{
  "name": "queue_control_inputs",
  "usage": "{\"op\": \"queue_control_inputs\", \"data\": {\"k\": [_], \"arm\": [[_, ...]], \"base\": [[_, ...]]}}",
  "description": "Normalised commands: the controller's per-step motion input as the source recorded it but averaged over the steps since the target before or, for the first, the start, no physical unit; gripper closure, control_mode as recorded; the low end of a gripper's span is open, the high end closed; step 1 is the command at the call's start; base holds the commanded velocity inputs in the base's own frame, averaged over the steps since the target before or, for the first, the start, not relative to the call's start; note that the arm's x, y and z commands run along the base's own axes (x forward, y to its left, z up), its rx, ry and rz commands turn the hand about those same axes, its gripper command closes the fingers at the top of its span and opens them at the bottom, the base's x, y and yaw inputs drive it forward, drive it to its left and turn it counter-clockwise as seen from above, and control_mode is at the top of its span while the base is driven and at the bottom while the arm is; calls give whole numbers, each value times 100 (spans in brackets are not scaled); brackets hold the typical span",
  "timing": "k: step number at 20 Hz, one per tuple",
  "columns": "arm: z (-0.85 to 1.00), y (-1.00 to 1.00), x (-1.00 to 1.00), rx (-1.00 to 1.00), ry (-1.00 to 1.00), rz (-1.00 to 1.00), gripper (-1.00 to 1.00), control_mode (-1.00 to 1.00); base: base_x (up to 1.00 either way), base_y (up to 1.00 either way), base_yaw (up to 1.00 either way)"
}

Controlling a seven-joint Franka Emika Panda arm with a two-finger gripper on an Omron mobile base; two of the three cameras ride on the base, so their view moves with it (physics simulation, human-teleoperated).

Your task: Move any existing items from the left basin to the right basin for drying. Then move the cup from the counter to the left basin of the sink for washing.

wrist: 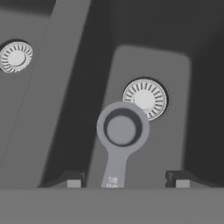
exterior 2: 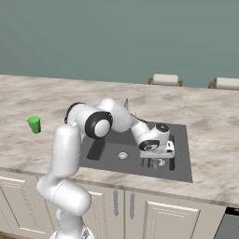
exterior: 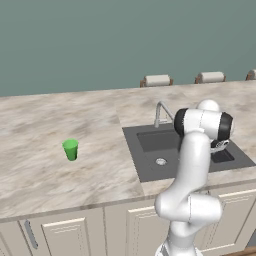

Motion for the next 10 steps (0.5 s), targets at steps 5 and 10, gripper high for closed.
{"op": "queue_control_inputs", "data": {"k": [5,10], "arm": [[15,-1,0,4,0,1,-100,-100],[46,0,-9,0,0,0,-100,-100]], "base": [[0,0,0],[0,0,0]]}}
